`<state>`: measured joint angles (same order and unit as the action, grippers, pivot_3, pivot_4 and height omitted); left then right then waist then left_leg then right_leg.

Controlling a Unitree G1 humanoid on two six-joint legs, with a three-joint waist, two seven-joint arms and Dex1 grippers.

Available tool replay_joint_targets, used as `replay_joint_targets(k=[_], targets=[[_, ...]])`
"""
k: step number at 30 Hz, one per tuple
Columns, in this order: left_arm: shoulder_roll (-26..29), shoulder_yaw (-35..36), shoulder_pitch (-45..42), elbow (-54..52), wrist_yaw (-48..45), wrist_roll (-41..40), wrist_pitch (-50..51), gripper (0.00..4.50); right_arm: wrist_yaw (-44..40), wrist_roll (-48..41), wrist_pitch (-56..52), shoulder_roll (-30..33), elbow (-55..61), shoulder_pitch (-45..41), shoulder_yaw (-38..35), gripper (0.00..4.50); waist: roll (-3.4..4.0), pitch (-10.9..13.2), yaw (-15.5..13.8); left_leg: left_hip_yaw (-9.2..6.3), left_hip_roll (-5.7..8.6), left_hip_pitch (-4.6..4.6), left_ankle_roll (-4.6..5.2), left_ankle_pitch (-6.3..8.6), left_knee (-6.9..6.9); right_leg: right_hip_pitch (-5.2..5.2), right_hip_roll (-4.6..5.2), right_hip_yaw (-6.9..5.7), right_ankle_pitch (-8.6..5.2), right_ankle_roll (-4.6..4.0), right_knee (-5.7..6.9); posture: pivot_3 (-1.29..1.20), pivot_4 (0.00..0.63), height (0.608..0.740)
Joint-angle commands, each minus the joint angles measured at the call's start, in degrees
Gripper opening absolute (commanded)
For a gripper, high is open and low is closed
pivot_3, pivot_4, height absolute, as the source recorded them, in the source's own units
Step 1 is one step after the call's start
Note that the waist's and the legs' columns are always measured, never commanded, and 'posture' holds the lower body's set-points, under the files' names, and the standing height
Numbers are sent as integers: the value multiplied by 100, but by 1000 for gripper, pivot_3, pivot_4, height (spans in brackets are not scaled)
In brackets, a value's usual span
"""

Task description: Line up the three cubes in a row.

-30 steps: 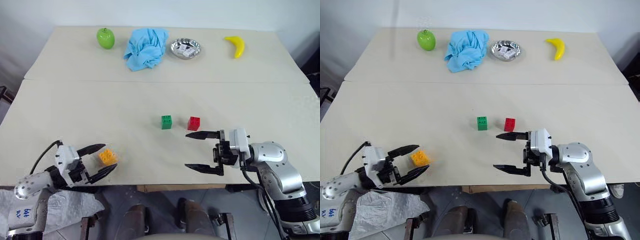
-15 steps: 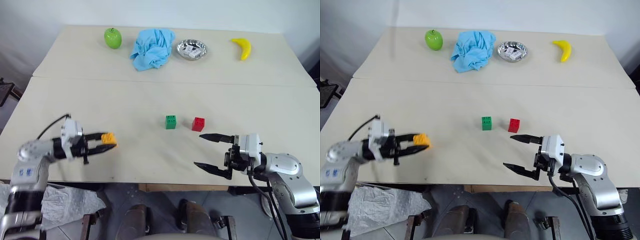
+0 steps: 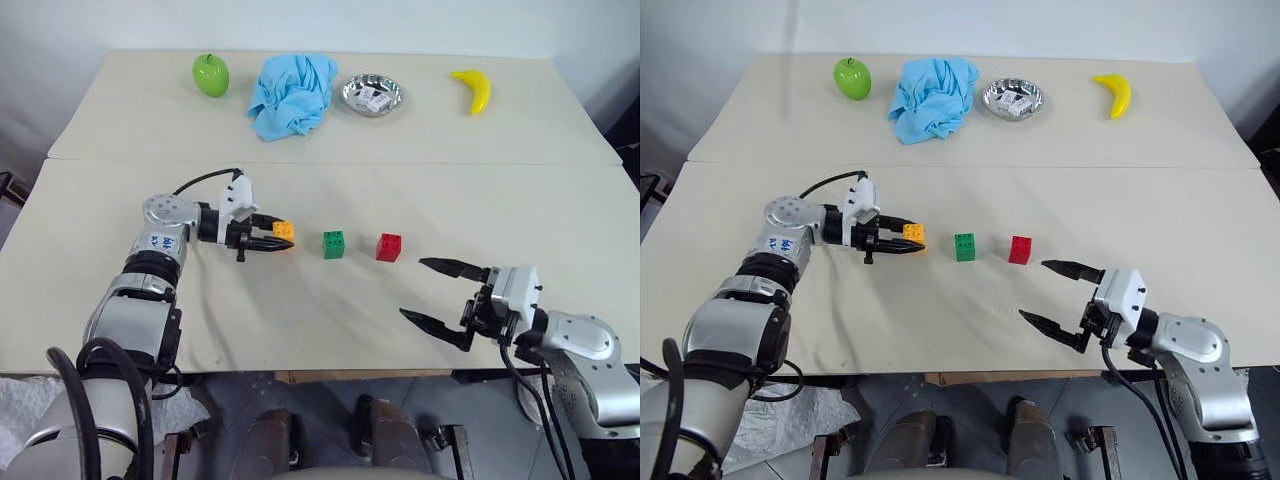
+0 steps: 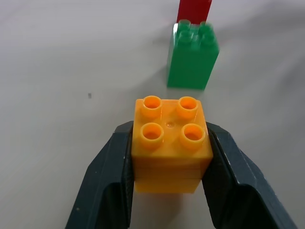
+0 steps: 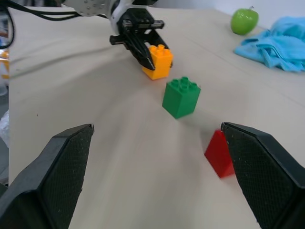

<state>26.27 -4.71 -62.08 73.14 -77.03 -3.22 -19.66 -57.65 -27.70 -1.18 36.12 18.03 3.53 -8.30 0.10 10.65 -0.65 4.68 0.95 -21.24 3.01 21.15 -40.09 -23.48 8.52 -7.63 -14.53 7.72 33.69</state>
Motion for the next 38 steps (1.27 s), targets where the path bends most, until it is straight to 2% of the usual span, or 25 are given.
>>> replay_joint_targets(k=[1,7,8,14,19,22,24,26,32,34,38], targets=[[-83,114,-215,126,25,140,-120,1512,251,-15,129,-67,460,269,-245,4500,-1,0,-31,0,0,0,1,0,-4,1,0,2,2,3,0,0,150,740],[-137,73,-277,226,-174,378,35,1512,413,-25,95,-48,666,485,-309,4500,-2,0,-79,-2,-3,0,5,-1,-14,4,2,8,5,9,3,0,150,740],[-123,107,-286,233,-191,381,85,2240,427,-29,90,-38,682,499,-315,4500,-2,0,-77,-2,0,0,5,-1,-14,4,2,8,5,9,3,0,150,740],[50,384,-219,124,-256,274,-263,3943,440,-67,100,-11,686,550,-358,4500,-2,0,-71,-4,-1,0,5,-1,-13,3,2,7,5,9,3,0,150,740],[611,1090,206,-419,-1208,-516,-64,3943,328,-476,25,42,646,758,-805,4500,-2,0,-38,-6,-13,1,5,-1,-12,0,1,8,5,9,4,0,150,740],[1123,1472,1001,-1231,-1231,-954,421,4479,40,-854,-10,156,464,661,-1107,4500,-1,-1,44,-24,-31,6,5,-1,-11,0,1,10,5,8,4,0,150,740],[1368,1672,1727,-2038,-1163,-1248,643,4479,-52,-1042,-197,272,334,490,-1188,4500,-1,-1,88,-29,-35,13,6,0,-11,0,1,17,5,8,9,0,150,740],[1517,1967,2630,-3131,-735,-1539,955,4479,-296,-1077,-234,398,56,234,-1151,4500,-1,-1,87,-31,-39,15,6,0,-11,1,1,20,5,8,9,0,150,740],[1681,2704,4623,-5841,313,-2224,2163,4479,-904,-1035,-305,607,-717,-431,-981,4500,-3,0,0,-54,-39,9,6,4,-26,7,8,21,6,7,12,0,150,740],[1651,2801,4900,-6171,604,-2232,2218,4479,-1094,-906,-256,622,-977,-635,-830,4500,-2,-1,-28,-56,-39,15,4,6,-30,12,10,22,6,6,12,0,150,740],[1656,2683,4950,-6150,723,-2138,2056,4479,-1264,-672,-125,532,-1251,-860,-579,4500,1,-2,-83,-59,-40,14,-1,5,-30,12,9,15,5,5,15,0,150,740]])
